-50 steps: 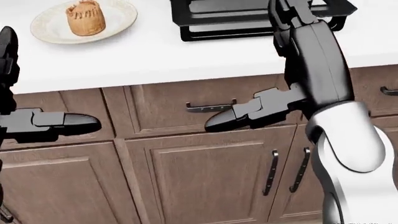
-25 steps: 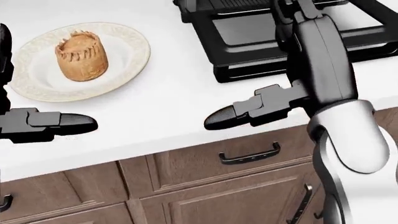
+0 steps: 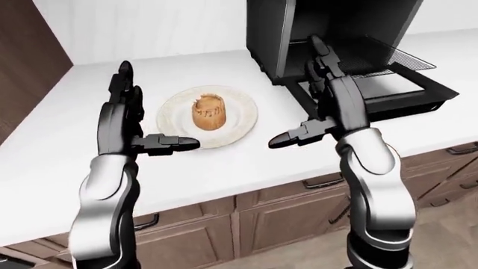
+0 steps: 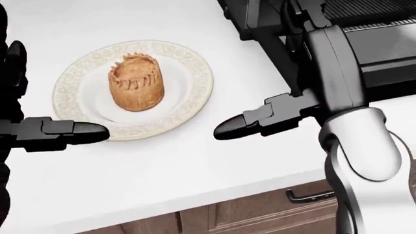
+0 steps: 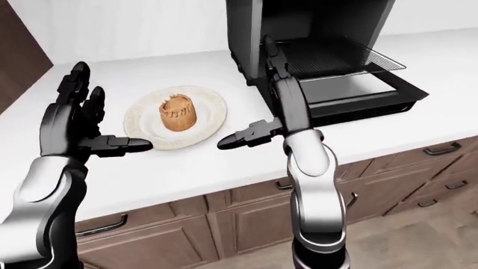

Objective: Place the scone on the rack of the toaster oven.

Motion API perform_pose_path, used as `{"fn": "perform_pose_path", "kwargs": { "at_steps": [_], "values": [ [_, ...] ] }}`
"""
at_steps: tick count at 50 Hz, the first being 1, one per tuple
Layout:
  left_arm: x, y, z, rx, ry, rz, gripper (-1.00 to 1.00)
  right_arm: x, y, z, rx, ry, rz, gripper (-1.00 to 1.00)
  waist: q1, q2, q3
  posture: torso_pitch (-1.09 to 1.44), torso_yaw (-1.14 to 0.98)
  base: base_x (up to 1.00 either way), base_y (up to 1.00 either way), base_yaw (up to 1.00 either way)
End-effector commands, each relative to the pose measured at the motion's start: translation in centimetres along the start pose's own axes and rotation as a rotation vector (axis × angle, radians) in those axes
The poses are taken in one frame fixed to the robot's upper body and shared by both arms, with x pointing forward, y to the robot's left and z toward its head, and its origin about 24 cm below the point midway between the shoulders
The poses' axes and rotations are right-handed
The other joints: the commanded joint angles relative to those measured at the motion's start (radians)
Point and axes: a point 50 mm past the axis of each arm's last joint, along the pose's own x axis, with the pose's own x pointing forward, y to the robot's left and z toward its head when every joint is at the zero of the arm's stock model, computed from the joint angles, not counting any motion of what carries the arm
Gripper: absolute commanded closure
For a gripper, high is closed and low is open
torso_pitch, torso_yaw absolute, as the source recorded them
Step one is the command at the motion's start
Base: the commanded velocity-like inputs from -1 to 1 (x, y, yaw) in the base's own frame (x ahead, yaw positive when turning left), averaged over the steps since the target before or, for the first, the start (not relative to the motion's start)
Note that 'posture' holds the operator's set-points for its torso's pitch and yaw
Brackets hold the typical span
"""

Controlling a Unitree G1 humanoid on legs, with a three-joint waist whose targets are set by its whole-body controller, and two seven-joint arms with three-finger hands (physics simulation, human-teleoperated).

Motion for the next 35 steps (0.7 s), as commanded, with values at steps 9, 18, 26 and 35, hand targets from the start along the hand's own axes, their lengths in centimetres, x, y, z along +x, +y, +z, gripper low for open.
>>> {"fn": "perform_pose_path", "kwargs": {
  "at_steps": [9, 18, 26, 35],
  "values": [
    [-0.23, 0.13, 2.39, 0.008, -0.132, 0.009, -1.0, -0.32, -0.49, 1.65, -0.027, -0.093, -0.028, -1.0, 0.004, 0.01, -0.024, 0.0, 0.0, 0.0, 0.0, 0.4],
    [-0.52, 0.44, 2.33, 0.008, -0.131, 0.011, -1.0, -0.37, -0.4, 1.55, -0.024, -0.093, -0.027, -1.0, -0.003, 0.051, -0.023, 0.0, 0.0, 0.0, 0.0, 0.45],
    [-0.29, 0.34, 2.59, 0.01, -0.135, 0.01, -1.0, -0.13, -0.52, 1.66, -0.043, -0.088, -0.039, -1.0, -0.003, 0.058, -0.013, 0.0, 0.0, 0.0, 0.0, 0.31],
    [-0.24, 0.25, 2.35, 0.009, -0.134, 0.013, -1.0, -0.17, -0.22, 1.72, -0.075, -0.072, -0.02, -1.0, 0.006, 0.011, -0.017, 0.0, 0.0, 0.0, 0.0, 0.0]
  ]
}}
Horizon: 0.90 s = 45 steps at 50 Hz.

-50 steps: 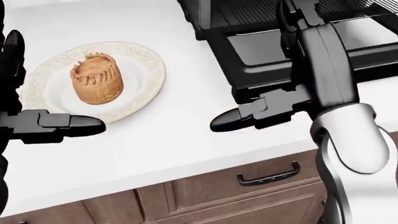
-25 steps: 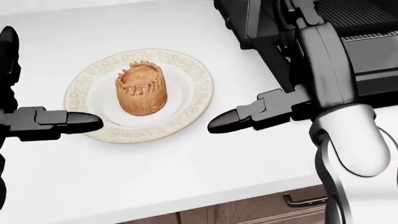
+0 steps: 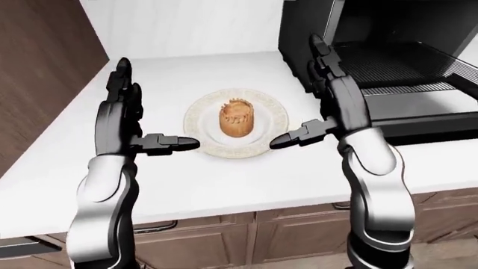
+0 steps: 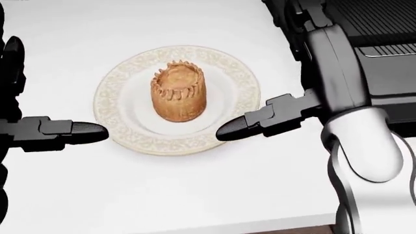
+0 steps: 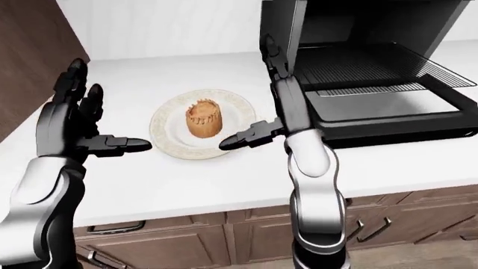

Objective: Place the scone on the rack of the toaster oven.

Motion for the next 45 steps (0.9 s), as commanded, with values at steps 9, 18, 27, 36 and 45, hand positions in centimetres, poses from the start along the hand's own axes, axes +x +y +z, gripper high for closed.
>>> {"fn": "perform_pose_path", "kwargs": {
  "at_steps": [9, 18, 27, 36, 45],
  "values": [
    [0.0, 0.3, 1.8, 0.009, -0.107, 0.02, -1.0, 1.6, 0.9, 2.1, -0.041, -0.059, 0.04, -1.0, -0.013, 0.018, -0.039, 0.0, 0.0, 0.0, 0.0, 0.0],
    [-0.2, 0.8, 2.0, 0.007, -0.109, 0.026, -1.0, 4.2, 2.3, 2.7, -0.076, -0.022, 0.096, -1.0, -0.017, 0.021, -0.043, 0.0, 0.0, 0.0, 0.0, 0.0],
    [-0.5, 1.1, 1.8, 0.003, -0.109, 0.04, -1.0, 7.4, 4.5, 2.7, -0.158, 0.041, 0.19, -1.0, -0.022, 0.03, -0.039, 0.0, 0.0, 0.0, 0.0, 0.0],
    [-0.6, 1.1, 1.7, -0.002, -0.109, 0.042, -1.0, 8.3, 5.8, 1.7, -0.242, 0.105, 0.249, -1.0, -0.021, 0.034, -0.037, 0.0, 0.0, 0.0, 0.0, 0.0],
    [-0.4, 1.1, 1.6, -0.003, -0.108, 0.039, -1.0, 7.5, 6.1, 0.9, -0.253, 0.139, 0.268, -1.0, -0.02, 0.036, -0.035, 0.0, 0.0, 0.0, 0.0, 0.0]
  ]
}}
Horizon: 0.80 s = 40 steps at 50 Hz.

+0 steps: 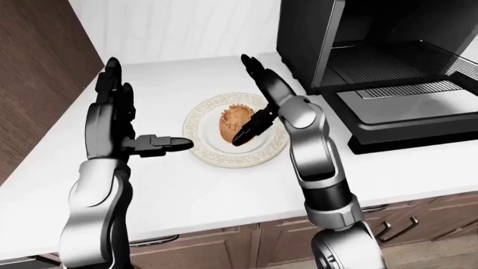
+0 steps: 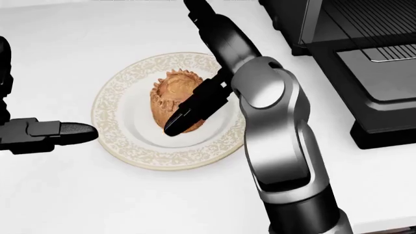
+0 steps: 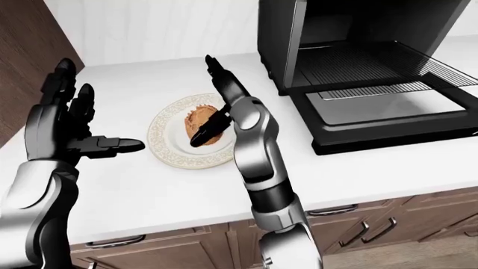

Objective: Place the scone on the rack of the toaster oven.

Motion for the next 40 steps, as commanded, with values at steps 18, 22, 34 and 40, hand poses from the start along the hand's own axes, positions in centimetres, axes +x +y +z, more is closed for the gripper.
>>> {"fn": "perform_pose_path", "kwargs": {
  "at_steps": [18, 22, 34, 40],
  "values": [
    [-0.3, 0.3, 1.3, 0.01, -0.083, 0.01, -1.0, -0.2, 0.2, 1.0, -0.044, -0.069, -0.015, -0.82, -0.002, 0.009, -0.026, 0.0, 0.0, 0.0, 0.0, 0.0],
    [-0.2, 0.2, 1.4, 0.01, -0.084, 0.008, -1.0, -0.1, 0.1, 1.2, -0.048, -0.072, -0.01, -0.73, -0.001, 0.01, -0.026, 0.0, 0.0, 0.0, 0.0, 0.0],
    [-0.1, 0.3, 1.3, 0.011, -0.083, 0.011, -1.0, 0.2, 0.5, 1.2, -0.053, -0.076, 0.006, -0.48, 0.0, 0.009, -0.029, 0.0, 0.0, 0.0, 0.0, 0.0],
    [-0.2, 0.3, 1.2, 0.011, -0.083, 0.012, -1.0, 0.3, 0.8, 0.8, -0.051, -0.07, 0.01, -0.46, 0.0, 0.009, -0.029, 0.0, 0.0, 0.0, 0.0, 0.0]
  ]
}}
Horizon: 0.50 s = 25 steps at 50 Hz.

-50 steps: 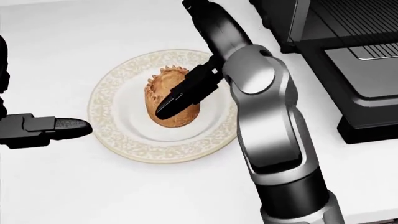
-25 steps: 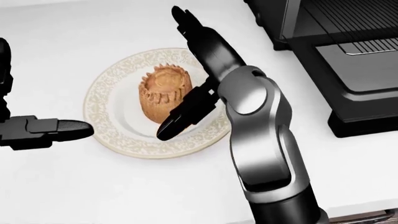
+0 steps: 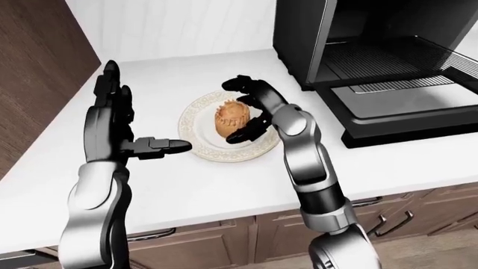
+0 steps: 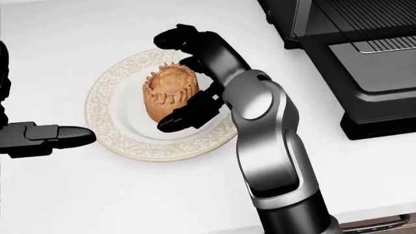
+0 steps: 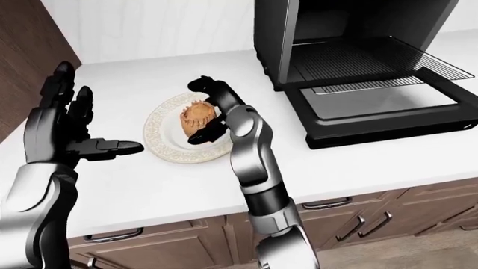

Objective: Place the scone on the rack of the toaster oven.

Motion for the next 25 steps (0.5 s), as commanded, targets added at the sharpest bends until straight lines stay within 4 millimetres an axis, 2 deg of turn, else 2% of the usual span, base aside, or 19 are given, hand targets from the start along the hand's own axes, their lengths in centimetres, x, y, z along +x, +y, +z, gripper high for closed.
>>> {"fn": "perform_pose_path", "kwargs": {
  "at_steps": [1, 25],
  "values": [
    [-0.02, 0.09, 1.53, 0.007, -0.086, 0.006, -1.0, -0.28, -0.85, 1.91, -0.026, -0.082, -0.045, -0.46, -0.001, 0.005, -0.025, 0.0, 0.0, 0.0, 0.0, 0.0],
    [0.08, 0.16, 1.67, 0.01, -0.087, 0.007, -1.0, 0.41, -0.06, 1.54, -0.063, -0.086, -0.03, -0.21, -0.002, 0.006, -0.028, 0.0, 0.0, 0.0, 0.0, 0.0]
  ]
}}
